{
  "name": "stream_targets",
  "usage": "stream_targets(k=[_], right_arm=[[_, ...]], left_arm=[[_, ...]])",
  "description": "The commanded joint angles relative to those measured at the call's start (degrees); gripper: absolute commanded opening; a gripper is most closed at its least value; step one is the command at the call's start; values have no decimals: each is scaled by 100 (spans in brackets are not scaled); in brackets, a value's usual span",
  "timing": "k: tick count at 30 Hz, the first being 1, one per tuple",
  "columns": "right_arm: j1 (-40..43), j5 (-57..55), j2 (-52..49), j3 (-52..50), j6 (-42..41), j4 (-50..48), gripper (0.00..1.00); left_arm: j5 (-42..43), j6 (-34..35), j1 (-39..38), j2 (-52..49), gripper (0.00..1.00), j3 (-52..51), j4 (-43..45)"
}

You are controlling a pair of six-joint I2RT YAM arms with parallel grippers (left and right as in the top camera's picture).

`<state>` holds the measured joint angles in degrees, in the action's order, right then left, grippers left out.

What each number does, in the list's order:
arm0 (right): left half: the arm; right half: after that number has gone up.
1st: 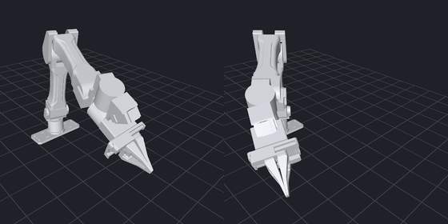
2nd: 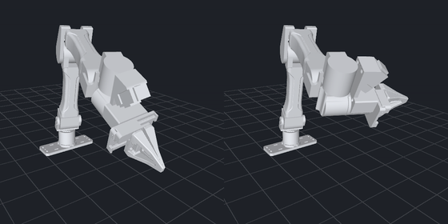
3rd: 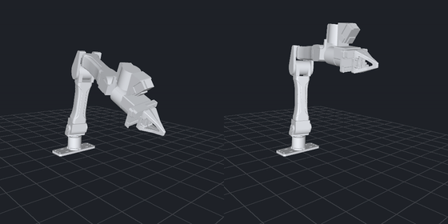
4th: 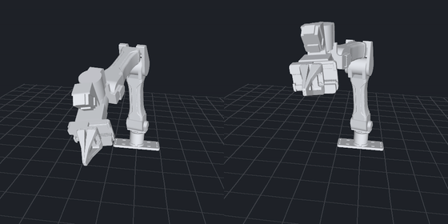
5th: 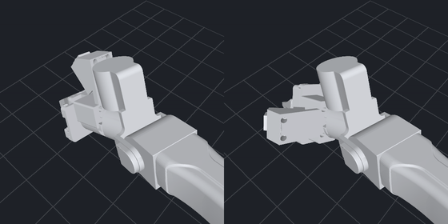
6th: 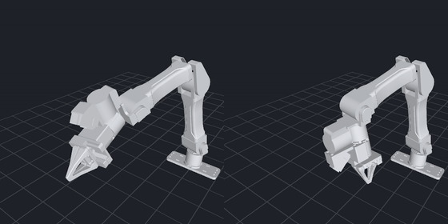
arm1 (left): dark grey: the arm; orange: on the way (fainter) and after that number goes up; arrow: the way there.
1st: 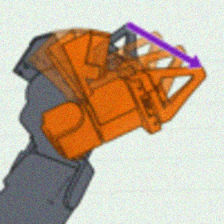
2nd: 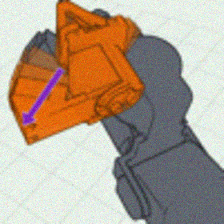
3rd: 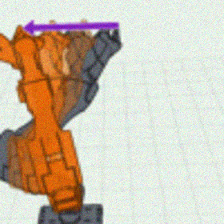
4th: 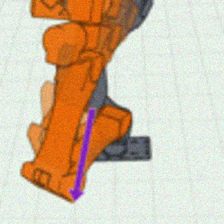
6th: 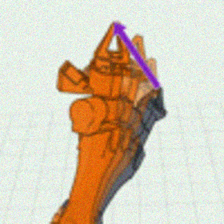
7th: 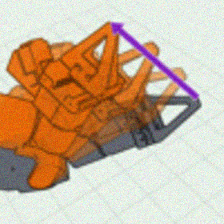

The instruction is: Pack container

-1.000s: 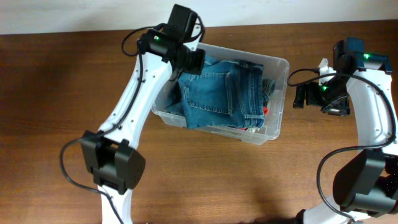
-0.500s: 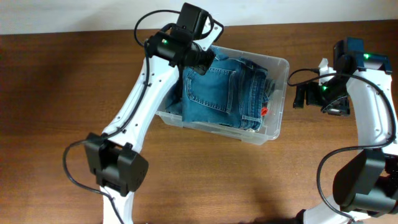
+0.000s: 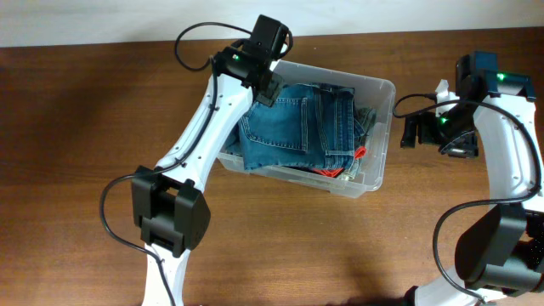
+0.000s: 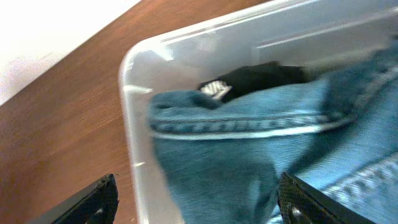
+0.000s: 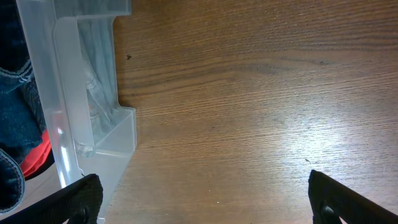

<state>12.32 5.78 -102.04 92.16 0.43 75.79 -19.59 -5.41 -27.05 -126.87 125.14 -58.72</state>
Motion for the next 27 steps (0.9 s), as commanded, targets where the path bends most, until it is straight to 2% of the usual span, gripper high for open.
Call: stream_targets(k=[1,4,6,7,8,9,13,16,23,27], right_arm=[[-31,-46,107,92,-4,-2,98],[-31,-46,107,92,-4,-2,99],[-31,-46,107,92,-4,-2,98],[-31,-46,107,92,-4,-2,98],[-31,-46,107,92,-4,-4,98],[-31,-46,107,92,-4,-2,98],[-31,-46,107,92,-4,-2,98],[-31,-46,107,92,-4,-2,98],[-31,-46,107,92,-4,-2,98],[-31,-46,107,92,-4,-4,98]], left_arm=[[-708,820,-28,494,83,59,-111],[-195,1174,-140,798,79,59,-560],[669,1231,-232,973,36,59,-988],[988,1237,-260,1003,19,59,-1165],[1268,1355,-271,1003,4,57,-1379],[1375,1443,-271,999,1,57,-1515],[1453,1945,-269,883,1,46,-2328],[1934,2120,-282,748,0,-50,-2771],[2022,2120,-297,472,1,-691,-2625],[2063,2118,-295,348,1,-1169,-2232]])
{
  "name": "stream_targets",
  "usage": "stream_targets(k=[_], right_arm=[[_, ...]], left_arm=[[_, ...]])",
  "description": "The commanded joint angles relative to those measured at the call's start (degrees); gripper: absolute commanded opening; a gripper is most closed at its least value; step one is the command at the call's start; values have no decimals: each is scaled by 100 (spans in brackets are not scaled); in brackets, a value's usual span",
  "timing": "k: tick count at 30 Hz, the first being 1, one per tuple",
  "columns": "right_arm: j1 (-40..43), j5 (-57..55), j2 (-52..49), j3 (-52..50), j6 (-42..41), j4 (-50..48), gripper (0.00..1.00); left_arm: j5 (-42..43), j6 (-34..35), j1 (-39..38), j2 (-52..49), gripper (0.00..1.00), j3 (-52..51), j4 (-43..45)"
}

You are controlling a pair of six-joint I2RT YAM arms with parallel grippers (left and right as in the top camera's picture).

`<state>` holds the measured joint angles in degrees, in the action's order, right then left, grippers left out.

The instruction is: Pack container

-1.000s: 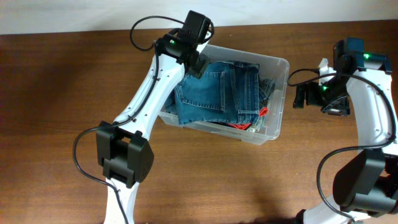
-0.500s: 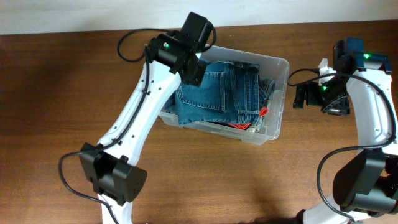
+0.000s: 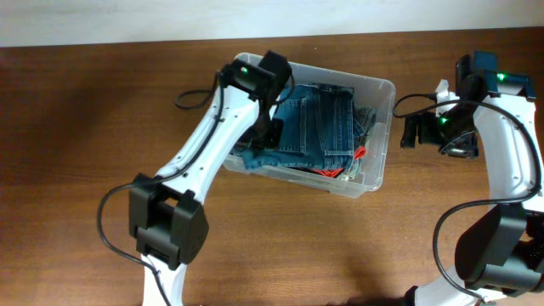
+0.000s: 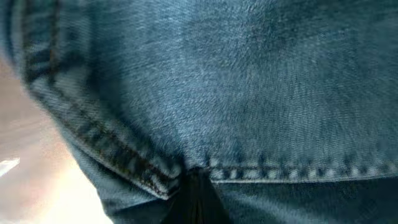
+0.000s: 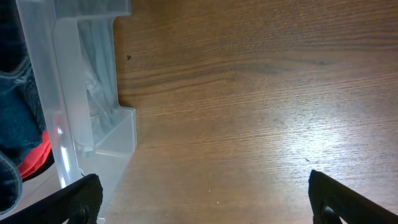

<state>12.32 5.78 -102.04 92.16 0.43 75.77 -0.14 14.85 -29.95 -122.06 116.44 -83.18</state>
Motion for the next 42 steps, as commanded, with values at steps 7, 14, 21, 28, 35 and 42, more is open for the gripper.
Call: stream_targets(k=[7,14,21,28,35,42], right_arm=[[-31,-46,107,92,-4,0,98],[-31,-46,107,92,-4,0,98],[-31,-46,107,92,-4,0,99],[-31,-46,107,92,-4,0,98],[-31,-46,107,92,-4,0,98],[-31,-46,107,92,-4,0,98]], left_arm=[[-870,94,-4,-214,1,-787,1373],[-1054,96,-4,-568,1,-798,1705],[-643,94,-4,-1211,0,-820,1628],[-586,96,-7,-979,0,-33,892],[933,96,-7,-184,1,1025,656],[852,94,238,345,0,1036,859]])
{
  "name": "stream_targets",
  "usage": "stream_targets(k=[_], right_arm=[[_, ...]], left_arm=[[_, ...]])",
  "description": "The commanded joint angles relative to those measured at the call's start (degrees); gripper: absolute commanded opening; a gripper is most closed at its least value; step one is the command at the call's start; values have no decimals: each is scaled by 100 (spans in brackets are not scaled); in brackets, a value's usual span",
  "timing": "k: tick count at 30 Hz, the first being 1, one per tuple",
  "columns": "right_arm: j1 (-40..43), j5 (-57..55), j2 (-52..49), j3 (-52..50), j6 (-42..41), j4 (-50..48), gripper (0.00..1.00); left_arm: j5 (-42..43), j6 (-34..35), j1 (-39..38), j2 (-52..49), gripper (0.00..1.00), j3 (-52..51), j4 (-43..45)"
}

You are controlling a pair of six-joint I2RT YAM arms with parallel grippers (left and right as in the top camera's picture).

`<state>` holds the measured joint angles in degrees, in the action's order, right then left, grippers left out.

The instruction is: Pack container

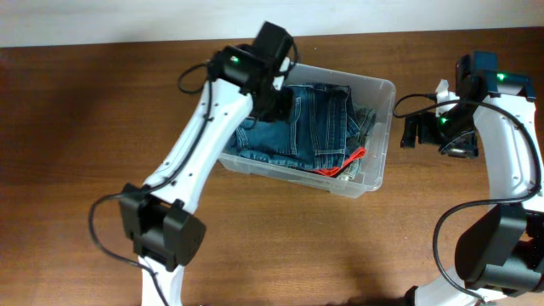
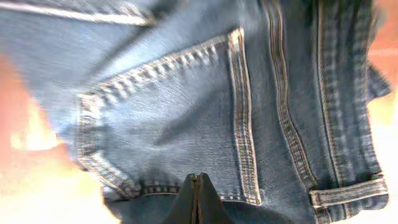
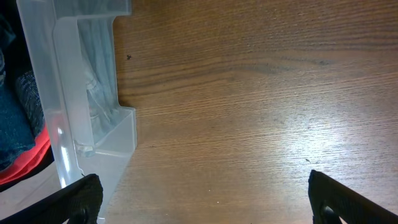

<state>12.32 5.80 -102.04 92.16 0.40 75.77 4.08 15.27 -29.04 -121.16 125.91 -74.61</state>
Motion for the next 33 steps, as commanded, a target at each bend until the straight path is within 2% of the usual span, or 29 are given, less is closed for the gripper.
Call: stream_targets(k=[1,3,6,9,14,16,20,25,29,33], right_arm=[[-31,-48,107,92,-2,0,98],[-31,-48,107,92,-2,0,98],[-31,-48,107,92,-2,0,98],[-31,-48,107,92,-2,0,98],[-31,-48,107,92,-2,0,98],[-31,-48,107,92,-2,0,98],[-31,-48,107,92,-2,0,98],[-31,-48,107,92,-2,0,98],[-31,-48,107,92,-2,0,98],[-31,-48,107,92,-2,-2,98]], left_arm=[[793,52,129,245,0,87,-2],[1005,55,-15,223,0,83,28],[852,61,-223,153,0,74,155],[562,448,-422,-87,1,74,181],[511,616,-428,-927,1,74,236],[511,614,-433,-1390,4,74,258],[629,614,-380,-1952,1,74,247],[988,592,-164,-1574,0,693,146],[988,595,164,-872,0,1681,-238],[789,590,597,81,0,2072,-846]])
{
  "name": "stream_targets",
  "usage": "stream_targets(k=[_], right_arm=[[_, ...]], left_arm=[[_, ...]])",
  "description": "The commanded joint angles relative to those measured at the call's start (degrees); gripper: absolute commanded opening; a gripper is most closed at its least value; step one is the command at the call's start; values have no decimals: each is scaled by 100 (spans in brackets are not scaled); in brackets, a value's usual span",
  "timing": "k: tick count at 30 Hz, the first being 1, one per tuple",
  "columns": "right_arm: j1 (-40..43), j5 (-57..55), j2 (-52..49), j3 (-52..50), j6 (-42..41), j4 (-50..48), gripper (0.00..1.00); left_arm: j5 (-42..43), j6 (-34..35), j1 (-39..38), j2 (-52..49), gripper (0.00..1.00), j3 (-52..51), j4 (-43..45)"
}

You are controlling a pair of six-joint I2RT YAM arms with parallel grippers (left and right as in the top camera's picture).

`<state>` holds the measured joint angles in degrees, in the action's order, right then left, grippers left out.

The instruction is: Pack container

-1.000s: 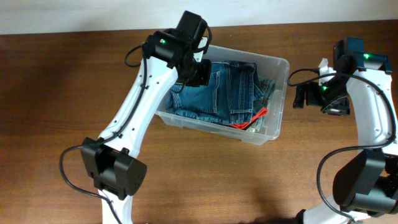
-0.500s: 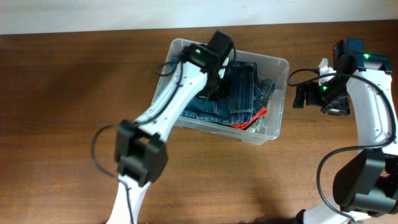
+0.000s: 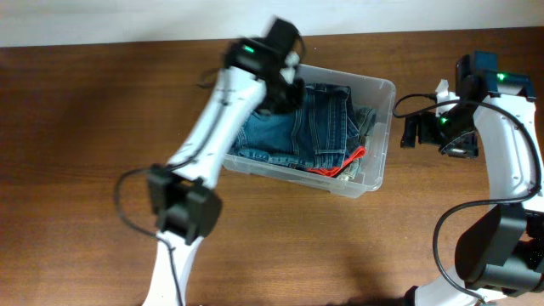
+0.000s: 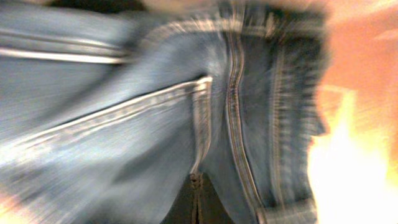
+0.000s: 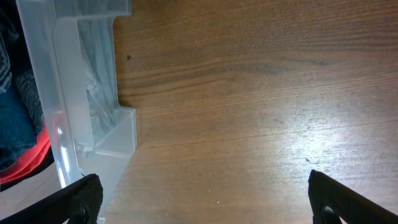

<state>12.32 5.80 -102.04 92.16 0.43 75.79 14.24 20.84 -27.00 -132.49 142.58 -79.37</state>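
A clear plastic container (image 3: 384, 146) stands on the wooden table, holding folded blue jeans (image 3: 316, 127) on top of other clothes, with a red item (image 3: 340, 163) showing at the near right. My left gripper (image 4: 196, 190) is shut, its tips against the denim (image 4: 124, 137) by a pocket seam; the view is motion-blurred. From overhead the left wrist (image 3: 274, 59) hangs over the container's far-left part. My right gripper (image 5: 202, 202) is open over bare wood, just right of the container's corner (image 5: 93, 112).
The wooden table (image 3: 76, 127) extends left and in front of the container. A pale wall strip runs along the table's far edge. Cables trail from both arms; the right arm (image 3: 510, 153) stands at the right edge.
The left gripper, still shut, has shifted over the jeans toward the far side; its wrist view is now blurred with motion. The jeans lie much as before. The right arm has not moved.
At first the left gripper was open above the container's far-left corner, with the jeans hanging over the left rim. It was then shut and down against the denim at the left side. After that the jeans lay inside the walls, and the shut gripper remains over them.
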Motion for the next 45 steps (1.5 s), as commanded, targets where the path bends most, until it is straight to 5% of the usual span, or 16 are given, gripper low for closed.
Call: stream_targets(k=[1,7,12,13,14,15,19,36,37,39,40,41,42,45], right_arm=[[-31,-48,107,92,-4,-2,98],[-31,-48,107,92,-4,-2,98],[-31,-48,107,92,-4,-2,98],[-31,-48,107,92,-4,-2,98],[-31,-48,107,92,-4,-2,98],[-31,-48,107,92,-4,-2,98],[-31,-48,107,92,-4,-2,98],[-31,-48,107,92,-4,-2,98],[-31,-48,107,92,-4,-2,98],[-31,-48,107,92,-4,-2,98],[-31,-48,107,92,-4,-2,98],[-31,-48,107,92,-4,-2,98],[-31,-48,107,92,-4,-2,99],[-31,-48,107,92,-4,-2,98]], left_arm=[[-455,33,496,1504,0,404,-562],[-2323,133,1012,3001,0,402,-1733],[-2634,35,1692,4004,9,205,-1731],[-2629,35,1906,4181,24,170,-1731],[-2629,35,1985,4242,87,170,-1731],[-2629,35,2081,4323,100,170,-1731],[-2514,20,2192,4522,100,142,-1731],[-1871,-179,2190,4518,100,-219,-1731],[-1639,-297,2190,4518,91,-461,-1731],[-1502,-289,2175,4518,57,-927,-1703],[-1502,-289,2175,4507,29,-1307,-1572],[-1502,-286,2175,4505,12,-1626,-1403],[-1502,-264,2175,4500,1,-1932,-1224],[-990,-157,2157,4498,1,-3648,50]])
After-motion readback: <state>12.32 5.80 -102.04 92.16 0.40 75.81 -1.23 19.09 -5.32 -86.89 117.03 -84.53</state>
